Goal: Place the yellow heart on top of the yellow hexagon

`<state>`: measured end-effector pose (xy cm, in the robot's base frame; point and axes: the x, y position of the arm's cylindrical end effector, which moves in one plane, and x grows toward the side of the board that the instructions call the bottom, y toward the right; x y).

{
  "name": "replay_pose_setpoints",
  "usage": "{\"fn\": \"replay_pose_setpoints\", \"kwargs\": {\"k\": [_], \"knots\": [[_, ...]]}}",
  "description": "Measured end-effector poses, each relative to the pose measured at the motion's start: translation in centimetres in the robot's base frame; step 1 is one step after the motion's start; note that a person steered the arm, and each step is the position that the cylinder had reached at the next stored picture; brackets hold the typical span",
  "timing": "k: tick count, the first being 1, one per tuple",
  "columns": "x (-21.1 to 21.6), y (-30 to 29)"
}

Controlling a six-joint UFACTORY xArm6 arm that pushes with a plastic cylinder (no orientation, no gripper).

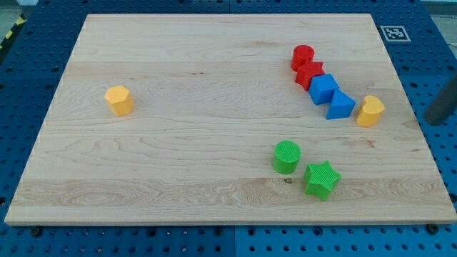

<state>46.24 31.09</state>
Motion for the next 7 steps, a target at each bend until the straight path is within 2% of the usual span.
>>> {"fn": "replay_pose_setpoints", "kwargs": {"k": [2,4,5,6,7], "knots": [[0.1,-11.2],[0.1,-16.9],[0.1,-16.1],[2.4,-12.2],[4.8,-12.2]]}}
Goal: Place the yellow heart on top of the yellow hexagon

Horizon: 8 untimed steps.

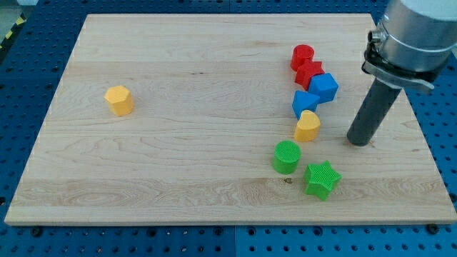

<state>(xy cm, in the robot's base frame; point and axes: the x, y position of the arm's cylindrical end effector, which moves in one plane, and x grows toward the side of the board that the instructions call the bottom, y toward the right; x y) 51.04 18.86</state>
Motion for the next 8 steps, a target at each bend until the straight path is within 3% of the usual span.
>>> {"fn": "replay_pose_setpoints", "kwargs": {"k": [1,3,4,6,8], "knots": [[0.1,-4.3],[-5.1,-17.8],[-6.2,-17.9],[-2.4,-10.1],[-1.3,-2.5]]}}
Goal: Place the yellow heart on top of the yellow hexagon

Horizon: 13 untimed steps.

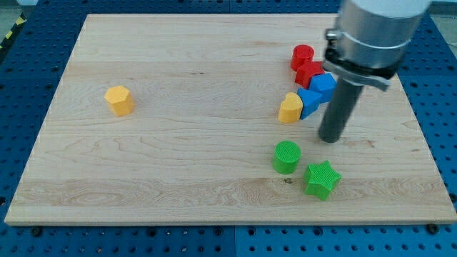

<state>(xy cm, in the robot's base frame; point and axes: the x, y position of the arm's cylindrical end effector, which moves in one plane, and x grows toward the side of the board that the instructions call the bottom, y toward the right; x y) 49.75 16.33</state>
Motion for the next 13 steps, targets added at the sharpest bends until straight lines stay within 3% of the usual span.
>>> {"fn": "replay_pose_setpoints", "kwargs": {"k": [1,4,5,6,10,12,13], "knots": [[-2.1,0.7],[-8.4,-16.7],[-9.4,-19.3],[-9.4,-17.2],[-11.6,-20.6],[-11.6,-28.4],[-12.8,-27.3]]}}
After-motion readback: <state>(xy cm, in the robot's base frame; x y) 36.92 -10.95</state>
